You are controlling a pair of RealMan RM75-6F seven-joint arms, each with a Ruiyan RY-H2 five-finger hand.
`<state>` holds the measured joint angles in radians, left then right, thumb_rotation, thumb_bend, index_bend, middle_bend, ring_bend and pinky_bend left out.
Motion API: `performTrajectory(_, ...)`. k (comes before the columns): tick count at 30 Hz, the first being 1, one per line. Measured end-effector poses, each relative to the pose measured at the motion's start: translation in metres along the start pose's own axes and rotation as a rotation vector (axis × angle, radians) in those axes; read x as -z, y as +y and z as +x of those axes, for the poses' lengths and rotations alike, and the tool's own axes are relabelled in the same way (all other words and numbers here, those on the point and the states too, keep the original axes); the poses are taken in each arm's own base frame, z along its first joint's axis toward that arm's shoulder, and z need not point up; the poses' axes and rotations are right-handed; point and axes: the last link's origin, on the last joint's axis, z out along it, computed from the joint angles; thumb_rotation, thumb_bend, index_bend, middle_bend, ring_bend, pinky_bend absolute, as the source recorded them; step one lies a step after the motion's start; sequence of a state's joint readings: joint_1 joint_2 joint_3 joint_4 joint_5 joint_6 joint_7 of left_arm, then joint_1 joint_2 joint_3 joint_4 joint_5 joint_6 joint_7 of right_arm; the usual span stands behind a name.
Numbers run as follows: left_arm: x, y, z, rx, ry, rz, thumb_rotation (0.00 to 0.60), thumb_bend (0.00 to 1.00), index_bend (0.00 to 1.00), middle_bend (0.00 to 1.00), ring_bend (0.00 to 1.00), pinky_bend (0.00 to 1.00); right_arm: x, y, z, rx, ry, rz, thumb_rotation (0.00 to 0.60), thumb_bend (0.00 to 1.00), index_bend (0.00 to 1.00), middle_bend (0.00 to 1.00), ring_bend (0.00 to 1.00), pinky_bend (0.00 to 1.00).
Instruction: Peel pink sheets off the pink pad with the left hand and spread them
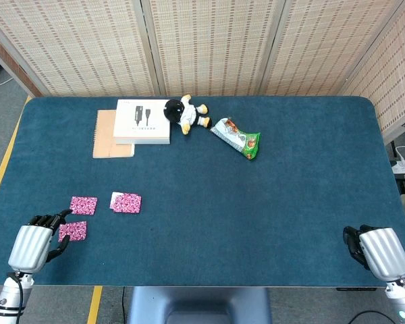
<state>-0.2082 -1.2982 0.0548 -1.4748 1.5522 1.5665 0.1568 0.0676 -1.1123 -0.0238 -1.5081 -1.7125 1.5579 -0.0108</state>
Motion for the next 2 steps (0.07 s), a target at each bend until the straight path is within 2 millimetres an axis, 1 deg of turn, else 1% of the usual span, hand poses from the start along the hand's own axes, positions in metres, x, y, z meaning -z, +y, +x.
performTrajectory(2,-0.0005,-0.0027,-0.0004,-0.001,0.004,0.008,0.600,0.36,0.20,0.40,0.41,0.41,-0.0001,-0.0006,-0.0010,0.003,-0.001,-0.001,0.600,0.45,0.95,0.86,0.73,0.87)
